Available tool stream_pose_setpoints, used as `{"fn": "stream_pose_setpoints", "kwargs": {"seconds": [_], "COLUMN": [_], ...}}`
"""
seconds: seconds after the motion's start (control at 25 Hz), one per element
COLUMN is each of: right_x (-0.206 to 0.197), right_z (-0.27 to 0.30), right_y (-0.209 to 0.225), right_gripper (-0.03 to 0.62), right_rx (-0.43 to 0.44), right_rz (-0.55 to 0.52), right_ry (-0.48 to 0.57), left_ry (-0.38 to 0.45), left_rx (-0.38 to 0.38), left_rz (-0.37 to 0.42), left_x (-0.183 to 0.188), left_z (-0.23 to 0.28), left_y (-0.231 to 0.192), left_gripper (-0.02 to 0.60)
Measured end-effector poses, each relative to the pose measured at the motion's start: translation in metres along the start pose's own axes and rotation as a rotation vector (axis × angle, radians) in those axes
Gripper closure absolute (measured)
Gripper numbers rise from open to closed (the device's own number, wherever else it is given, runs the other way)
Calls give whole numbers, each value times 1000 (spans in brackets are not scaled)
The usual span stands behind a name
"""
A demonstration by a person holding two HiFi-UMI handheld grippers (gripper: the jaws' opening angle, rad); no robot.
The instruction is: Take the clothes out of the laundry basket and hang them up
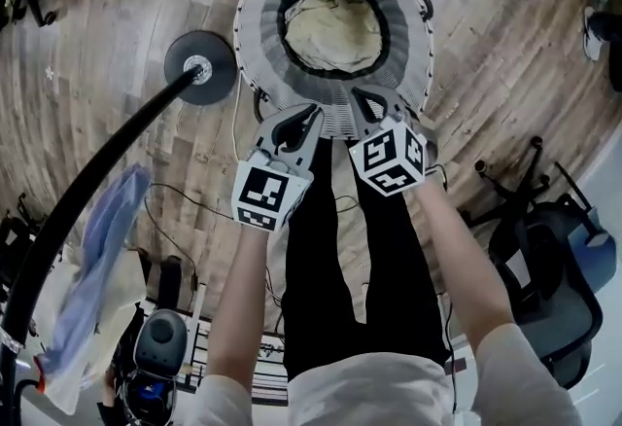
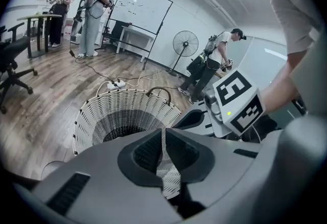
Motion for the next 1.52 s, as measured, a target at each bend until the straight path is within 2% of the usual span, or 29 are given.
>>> {"fn": "stream_pose_setpoints", "kwargs": {"seconds": [0.48, 0.6, 0.72, 0.92, 1.16, 1.28, 1.52], "right_x": [-35, -49, -62, -84, -109, -119, -141], "right_z": [106, 130, 156, 196, 237, 252, 274], "right_y": [50, 59, 67, 75, 87, 92, 97], "right_gripper": [586, 586, 586, 556, 539, 531, 528], "right_rx": [-3, -25, -35, -41, -42, -44, -58], "right_rz": [90, 111, 120, 105, 33, 33, -18], "right_ry": [-59, -97, -124, -161, -215, -219, -245], "left_ry": [9, 19, 22, 31, 44, 48, 16], "left_rx": [73, 76, 67, 51, 47, 47, 30], "left_rz": [-76, -102, -94, -81, -110, -121, -123], "left_x": [-9, -5, 0, 6, 0, -5, -7], "left_z": [44, 48, 55, 65, 79, 83, 91], "left_y": [-51, -62, -73, -86, -97, -99, -103], "left_gripper": [543, 543, 543, 543, 543, 543, 543]}}
Point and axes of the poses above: the fingertips, and each gripper's own axes: z forward along the fingers, y to its right, x out of its top, the point moved 4 cm from there along -z, backward along the fingers, and after that the axes turned 8 degrees about y, right-handed, at the moved point
